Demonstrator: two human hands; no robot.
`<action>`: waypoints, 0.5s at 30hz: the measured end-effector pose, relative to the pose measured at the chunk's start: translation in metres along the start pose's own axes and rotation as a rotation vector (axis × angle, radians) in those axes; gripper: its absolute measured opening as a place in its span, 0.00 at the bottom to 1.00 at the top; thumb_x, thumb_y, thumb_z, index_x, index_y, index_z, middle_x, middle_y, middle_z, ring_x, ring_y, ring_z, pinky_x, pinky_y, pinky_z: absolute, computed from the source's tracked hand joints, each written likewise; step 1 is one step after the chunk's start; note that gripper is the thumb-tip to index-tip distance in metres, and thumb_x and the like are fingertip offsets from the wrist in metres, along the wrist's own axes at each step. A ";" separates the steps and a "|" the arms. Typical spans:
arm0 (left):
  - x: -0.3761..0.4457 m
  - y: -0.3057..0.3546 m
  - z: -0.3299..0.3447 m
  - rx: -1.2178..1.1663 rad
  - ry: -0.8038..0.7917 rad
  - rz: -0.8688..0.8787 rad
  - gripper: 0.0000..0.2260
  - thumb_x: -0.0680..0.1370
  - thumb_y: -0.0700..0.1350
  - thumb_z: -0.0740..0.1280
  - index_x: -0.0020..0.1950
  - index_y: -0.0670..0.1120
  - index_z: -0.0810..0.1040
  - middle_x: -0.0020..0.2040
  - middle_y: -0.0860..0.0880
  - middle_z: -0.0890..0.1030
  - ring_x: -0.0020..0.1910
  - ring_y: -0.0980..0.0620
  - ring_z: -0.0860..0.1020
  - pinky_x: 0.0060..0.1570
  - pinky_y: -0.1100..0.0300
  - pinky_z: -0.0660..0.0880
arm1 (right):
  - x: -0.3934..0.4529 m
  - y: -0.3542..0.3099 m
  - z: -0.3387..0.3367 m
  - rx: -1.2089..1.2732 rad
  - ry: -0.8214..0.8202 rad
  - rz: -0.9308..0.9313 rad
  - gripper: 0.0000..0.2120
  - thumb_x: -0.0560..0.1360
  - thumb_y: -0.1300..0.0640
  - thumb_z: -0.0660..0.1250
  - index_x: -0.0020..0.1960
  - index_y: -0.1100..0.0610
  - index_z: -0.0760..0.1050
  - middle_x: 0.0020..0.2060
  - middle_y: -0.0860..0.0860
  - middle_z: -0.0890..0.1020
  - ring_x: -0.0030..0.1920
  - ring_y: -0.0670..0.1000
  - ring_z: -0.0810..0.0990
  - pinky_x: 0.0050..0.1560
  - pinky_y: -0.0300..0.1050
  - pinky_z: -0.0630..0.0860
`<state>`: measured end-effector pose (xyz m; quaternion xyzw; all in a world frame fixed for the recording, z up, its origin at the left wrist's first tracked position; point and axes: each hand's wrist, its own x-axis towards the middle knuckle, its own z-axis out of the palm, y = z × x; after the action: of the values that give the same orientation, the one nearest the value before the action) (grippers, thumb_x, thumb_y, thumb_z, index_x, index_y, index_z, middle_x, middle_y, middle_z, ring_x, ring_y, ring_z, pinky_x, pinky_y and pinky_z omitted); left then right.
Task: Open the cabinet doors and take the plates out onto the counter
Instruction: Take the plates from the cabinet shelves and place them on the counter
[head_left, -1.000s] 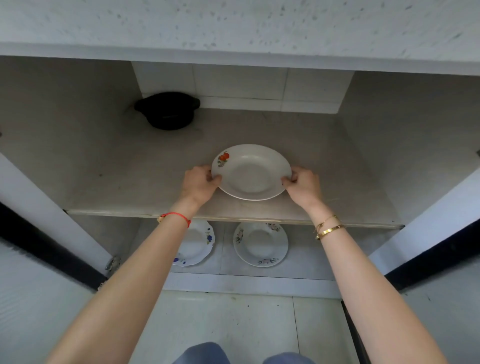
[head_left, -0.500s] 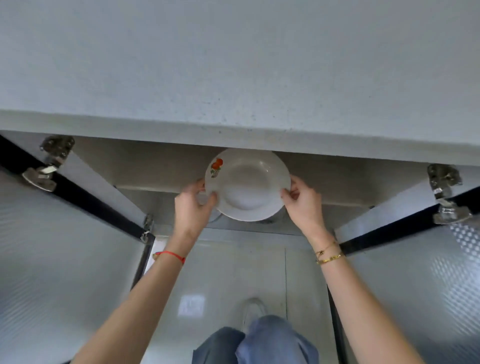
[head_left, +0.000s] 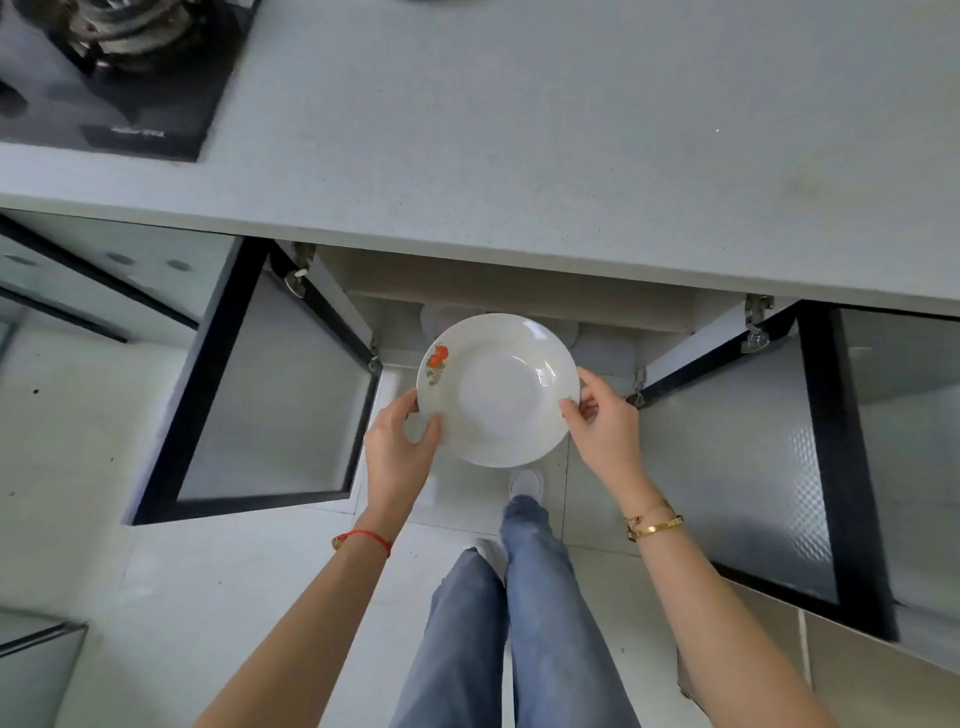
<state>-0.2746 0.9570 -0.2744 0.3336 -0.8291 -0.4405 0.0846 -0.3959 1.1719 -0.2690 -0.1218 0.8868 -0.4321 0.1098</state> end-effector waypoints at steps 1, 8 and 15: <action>-0.012 0.009 -0.013 -0.007 0.004 -0.002 0.12 0.73 0.47 0.69 0.56 0.54 0.80 0.45 0.65 0.79 0.47 0.66 0.75 0.44 0.81 0.65 | -0.011 -0.013 -0.008 0.006 -0.004 -0.004 0.19 0.75 0.61 0.68 0.66 0.56 0.74 0.32 0.47 0.77 0.36 0.40 0.77 0.37 0.26 0.73; -0.067 0.063 -0.090 -0.028 0.047 0.083 0.12 0.74 0.48 0.69 0.58 0.56 0.79 0.47 0.70 0.77 0.50 0.70 0.74 0.46 0.83 0.65 | -0.075 -0.089 -0.059 0.025 0.061 -0.054 0.19 0.75 0.58 0.68 0.66 0.53 0.74 0.35 0.47 0.79 0.38 0.45 0.78 0.39 0.33 0.77; -0.084 0.102 -0.130 -0.045 0.035 0.170 0.14 0.75 0.48 0.70 0.60 0.55 0.79 0.51 0.64 0.79 0.49 0.63 0.76 0.48 0.79 0.65 | -0.104 -0.129 -0.091 0.087 0.132 -0.070 0.19 0.75 0.59 0.68 0.66 0.54 0.74 0.37 0.47 0.80 0.39 0.39 0.78 0.40 0.24 0.72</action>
<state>-0.2030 0.9613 -0.1033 0.2675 -0.8427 -0.4445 0.1438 -0.3093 1.1948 -0.1023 -0.1189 0.8678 -0.4807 0.0411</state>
